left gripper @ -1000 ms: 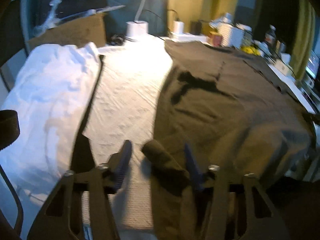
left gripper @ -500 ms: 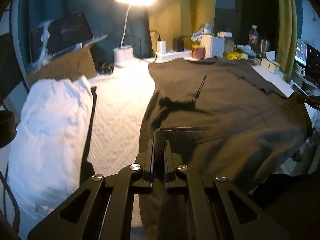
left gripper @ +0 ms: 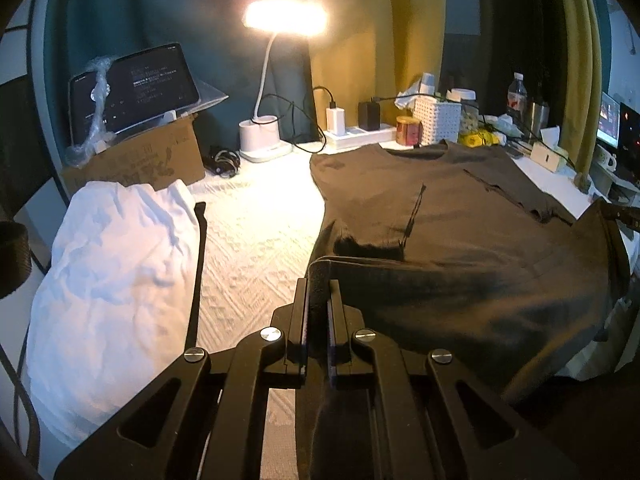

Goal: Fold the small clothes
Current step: 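Lift the held hem with both grippers and carry it toward the collar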

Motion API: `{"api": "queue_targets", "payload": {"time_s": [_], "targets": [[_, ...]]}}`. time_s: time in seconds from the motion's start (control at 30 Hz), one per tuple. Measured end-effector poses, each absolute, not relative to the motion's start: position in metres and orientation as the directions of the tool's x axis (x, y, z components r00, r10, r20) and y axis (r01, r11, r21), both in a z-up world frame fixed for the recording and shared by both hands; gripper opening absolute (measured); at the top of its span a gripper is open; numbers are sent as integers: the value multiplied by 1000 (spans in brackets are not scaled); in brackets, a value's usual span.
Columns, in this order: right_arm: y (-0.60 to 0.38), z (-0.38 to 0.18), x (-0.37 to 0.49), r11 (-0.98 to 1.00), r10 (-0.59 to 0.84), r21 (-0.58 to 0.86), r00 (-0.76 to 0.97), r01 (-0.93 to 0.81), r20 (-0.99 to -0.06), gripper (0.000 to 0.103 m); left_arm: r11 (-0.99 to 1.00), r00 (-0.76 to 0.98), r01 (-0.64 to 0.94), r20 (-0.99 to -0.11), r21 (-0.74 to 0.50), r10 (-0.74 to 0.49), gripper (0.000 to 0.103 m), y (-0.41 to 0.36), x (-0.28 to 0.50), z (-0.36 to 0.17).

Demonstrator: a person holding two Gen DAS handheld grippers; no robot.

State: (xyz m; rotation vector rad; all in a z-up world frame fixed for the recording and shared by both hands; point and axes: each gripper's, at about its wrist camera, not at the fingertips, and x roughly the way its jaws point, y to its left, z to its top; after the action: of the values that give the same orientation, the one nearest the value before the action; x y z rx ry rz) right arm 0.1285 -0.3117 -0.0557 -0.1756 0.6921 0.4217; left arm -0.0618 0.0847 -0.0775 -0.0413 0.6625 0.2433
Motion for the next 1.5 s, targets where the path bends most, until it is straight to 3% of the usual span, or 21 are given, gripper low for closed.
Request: {"api": "queue_targets", "payload": {"time_s": [1.5], "targets": [[-310, -2, 226, 915, 329, -13, 766, -403, -552, 5, 968, 851, -239, -463, 82, 249, 5, 110, 45, -17]]}}
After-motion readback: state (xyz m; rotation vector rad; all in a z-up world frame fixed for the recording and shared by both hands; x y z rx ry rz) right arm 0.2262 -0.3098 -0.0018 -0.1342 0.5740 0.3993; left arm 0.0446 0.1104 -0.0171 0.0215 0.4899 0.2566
